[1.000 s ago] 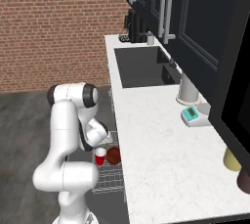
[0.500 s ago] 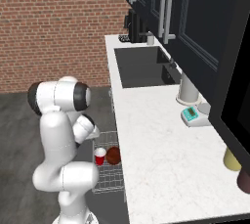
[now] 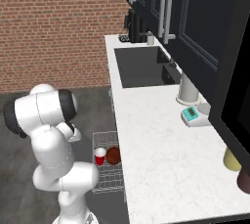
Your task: Pick up the cup and bowl from the counter, place them in the dishwasher, and close the dishwasher door.
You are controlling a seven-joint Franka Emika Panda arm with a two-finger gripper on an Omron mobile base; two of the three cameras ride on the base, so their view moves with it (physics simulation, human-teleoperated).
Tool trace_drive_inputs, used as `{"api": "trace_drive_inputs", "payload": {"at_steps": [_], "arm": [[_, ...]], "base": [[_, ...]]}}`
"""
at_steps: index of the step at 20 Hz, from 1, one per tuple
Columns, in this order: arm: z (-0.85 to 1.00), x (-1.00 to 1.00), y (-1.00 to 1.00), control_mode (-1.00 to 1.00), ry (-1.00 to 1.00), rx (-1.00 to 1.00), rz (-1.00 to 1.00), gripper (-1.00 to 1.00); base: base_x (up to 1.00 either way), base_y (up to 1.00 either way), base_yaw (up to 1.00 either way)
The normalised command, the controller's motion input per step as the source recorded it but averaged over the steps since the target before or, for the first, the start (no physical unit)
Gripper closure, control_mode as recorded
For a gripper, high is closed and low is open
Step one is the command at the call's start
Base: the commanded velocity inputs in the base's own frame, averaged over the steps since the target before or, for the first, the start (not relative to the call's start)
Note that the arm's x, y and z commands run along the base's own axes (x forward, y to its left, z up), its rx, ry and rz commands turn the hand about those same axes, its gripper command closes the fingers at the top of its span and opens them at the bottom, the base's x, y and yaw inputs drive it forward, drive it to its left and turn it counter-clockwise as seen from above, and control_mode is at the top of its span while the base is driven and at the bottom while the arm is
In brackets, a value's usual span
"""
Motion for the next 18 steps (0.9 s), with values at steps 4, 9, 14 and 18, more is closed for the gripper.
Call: {"api": "trace_drive_inputs", "payload": {"at_steps": [4,9,14,18], "arm": [[0.20,-0.18,0.83,-1.00,0.04,-0.03,-0.02,-1.00],[-0.04,0.00,0.53,-1.00,0.04,-0.09,0.00,-1.00],[-0.41,0.00,0.49,-1.00,0.03,-0.20,0.00,-1.00],[-0.61,0.01,0.42,-1.00,0.00,-0.23,0.00,-1.00]], "base": [[0.00,0.00,0.00],[0.00,0.00,0.00],[0.00,0.00,0.00],[0.00,0.00,0.00]]}}
